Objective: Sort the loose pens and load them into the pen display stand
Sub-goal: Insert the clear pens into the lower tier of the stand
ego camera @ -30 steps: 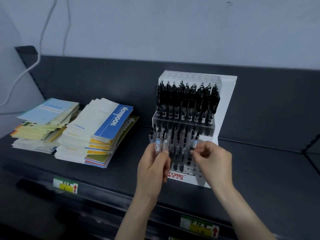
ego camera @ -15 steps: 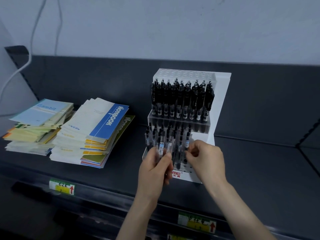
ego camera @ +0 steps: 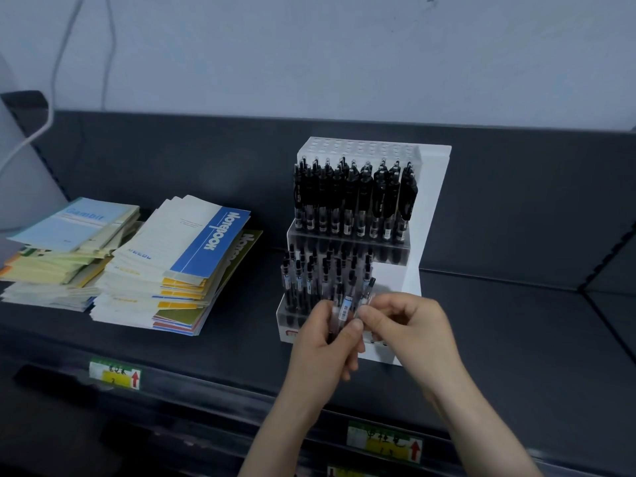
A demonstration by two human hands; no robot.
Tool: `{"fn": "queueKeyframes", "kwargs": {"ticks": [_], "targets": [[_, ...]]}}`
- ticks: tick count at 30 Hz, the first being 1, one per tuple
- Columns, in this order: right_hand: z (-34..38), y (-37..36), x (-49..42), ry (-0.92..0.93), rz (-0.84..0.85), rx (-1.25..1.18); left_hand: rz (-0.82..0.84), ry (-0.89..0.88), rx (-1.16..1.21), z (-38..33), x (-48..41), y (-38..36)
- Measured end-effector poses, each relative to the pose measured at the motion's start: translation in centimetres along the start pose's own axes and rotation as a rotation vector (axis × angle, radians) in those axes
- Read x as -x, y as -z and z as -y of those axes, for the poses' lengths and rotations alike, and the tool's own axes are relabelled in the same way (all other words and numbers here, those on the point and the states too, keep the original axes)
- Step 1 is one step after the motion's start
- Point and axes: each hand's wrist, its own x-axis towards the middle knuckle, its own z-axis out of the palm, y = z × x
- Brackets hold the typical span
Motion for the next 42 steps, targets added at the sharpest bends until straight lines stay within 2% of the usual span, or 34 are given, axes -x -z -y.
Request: {"fn": "queueKeyframes", "kwargs": {"ticks": [2, 5, 8, 15, 19, 21, 29, 36, 40, 42], "targets": [[0.4, 0.3, 0.0, 0.024, -0.067, -0.070, 0.007, -0.010, -0.011, 0.1, -0.1, 0.1], [1.3, 1.6, -0.6, 0.122, -0.258, -0.197, -0.046, -0.011, -0.024, 0.4, -0.1, 0.6], [1.9, 2.5, -1.6, 0.267, -0.413, -0.104, -0.142, 0.029, 0.013, 0.6, -0.2, 1.1], [0.4, 0.8, -2.2, 0.454, -0.388, 0.310, -0.176, -0.009, -0.008, 0.5, -0.2, 1.3], [-1.0, -0.1, -2.5, 0.495, -0.331, 0.490, -0.184, -0.012, 0.079, 0.2, -0.2, 1.4], [-2.1, -0.7, -2.5, 0.493, -0.299, 0.532, -0.175, -0.007, 0.108, 0.1, -0.2, 1.5], [-3.1, -0.8, -2.6, 0.386, -0.264, 0.457, -0.142, 0.011, 0.108, 0.4, -0.5, 1.7], [-2.0, 0.8, -1.4, 0.216, -0.290, 0.129, -0.069, -0.032, 0.061, 0.6, -0.6, 0.9], [-0.9, 0.8, -0.5, 0.127, -0.155, 0.034, -0.007, -0.063, 0.062, 0.6, -0.9, 0.0], [-0.8, 0.9, -0.4, 0.101, -0.144, 0.019, 0.026, -0.075, 0.067, 0.5, -0.9, -0.4]]}}
